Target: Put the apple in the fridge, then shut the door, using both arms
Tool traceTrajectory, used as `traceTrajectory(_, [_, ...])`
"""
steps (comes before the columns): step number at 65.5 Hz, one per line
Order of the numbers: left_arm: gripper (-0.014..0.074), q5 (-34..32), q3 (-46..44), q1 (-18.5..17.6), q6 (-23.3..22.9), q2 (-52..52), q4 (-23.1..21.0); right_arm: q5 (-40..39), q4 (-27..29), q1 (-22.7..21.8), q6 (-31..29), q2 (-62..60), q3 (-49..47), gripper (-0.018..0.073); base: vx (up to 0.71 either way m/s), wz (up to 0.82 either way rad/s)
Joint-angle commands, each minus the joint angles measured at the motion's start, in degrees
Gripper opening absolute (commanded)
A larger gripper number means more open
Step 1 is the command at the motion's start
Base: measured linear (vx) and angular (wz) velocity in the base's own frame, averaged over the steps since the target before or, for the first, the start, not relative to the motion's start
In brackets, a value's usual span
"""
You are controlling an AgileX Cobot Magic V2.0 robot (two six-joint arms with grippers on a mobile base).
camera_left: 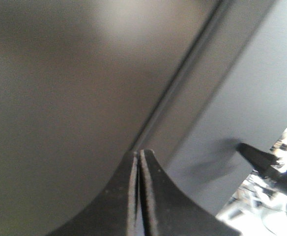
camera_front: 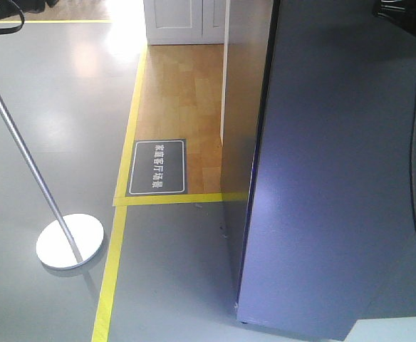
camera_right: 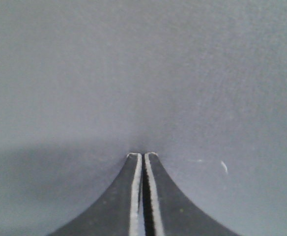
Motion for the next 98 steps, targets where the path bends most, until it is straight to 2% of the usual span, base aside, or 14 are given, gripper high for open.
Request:
traceTrajectory(1, [0.0004, 2.71, -1.58, -0.04, -0.4, -3.25, -3.16, -2.4, -0.9, -0.38, -0.67, 0.77, -4.53, -0.0003, 0.0, 0.0])
traceTrajectory(10, [0.0004, 4.39, -1.58, -0.04, -0.4, -3.25, -2.51, -1.99, 0.9, -0.38, -0.99, 3.24, -7.54, -0.0003, 0.0, 0.0])
traceTrajectory(27, [0.0004, 4.89, -1.58, -0.04, -0.4, -3.25, 2.86, 3.55, 3.14, -0.38, -3.55, 7.16, -12.9, -0.0003, 0.0, 0.0])
traceTrajectory(35, [0.0004, 6.1, -1.58, -0.04, -0.4, -3.25, 4.67, 7.35, 3.14, -0.38, -4.86, 7.59, -13.92, -0.0003, 0.0, 0.0])
traceTrajectory(45, [0.0004, 5.52, -1.58, -0.04, -0.4, -3.46, 4.84, 12.92, 3.14, -0.38, -7.44, 4.68, -13.92, -0.0003, 0.0, 0.0])
traceTrajectory(55, [0.0004, 3.9, -1.58, -0.04, -0.4, -4.72, 5.13, 21.66, 2.49, -0.38, -8.83, -1.28, -13.92, -0.0003, 0.0, 0.0])
traceTrajectory(69, [0.0004, -2.33, -1.58, -0.04, -0.4, -8.15, 6.54, 35.15, 2.19, -0.38, -8.98, -10.22, -13.92, -0.0003, 0.0, 0.0])
traceTrajectory(83, [-0.0008, -13.13, -1.58, -0.04, -0.4, -13.28, 13.37, 46.74, 0.13, -0.38, -7.37, -18.55, -13.59, -0.0003, 0.0, 0.0])
traceTrajectory(91, [-0.0008, -21.09, -1.53, -0.04, -0.45, -16.13, 16.25, 52.66, -2.6, -0.38, -2.8, -22.04, -13.59, -0.0003, 0.0, 0.0])
traceTrajectory(98, [-0.0008, -25.55, 0.27, -0.04, -0.45, -19.6, 16.32, 58.09, -7.32, -0.29, 0.68, -25.11, -13.59, -0.0003, 0.0, 0.0])
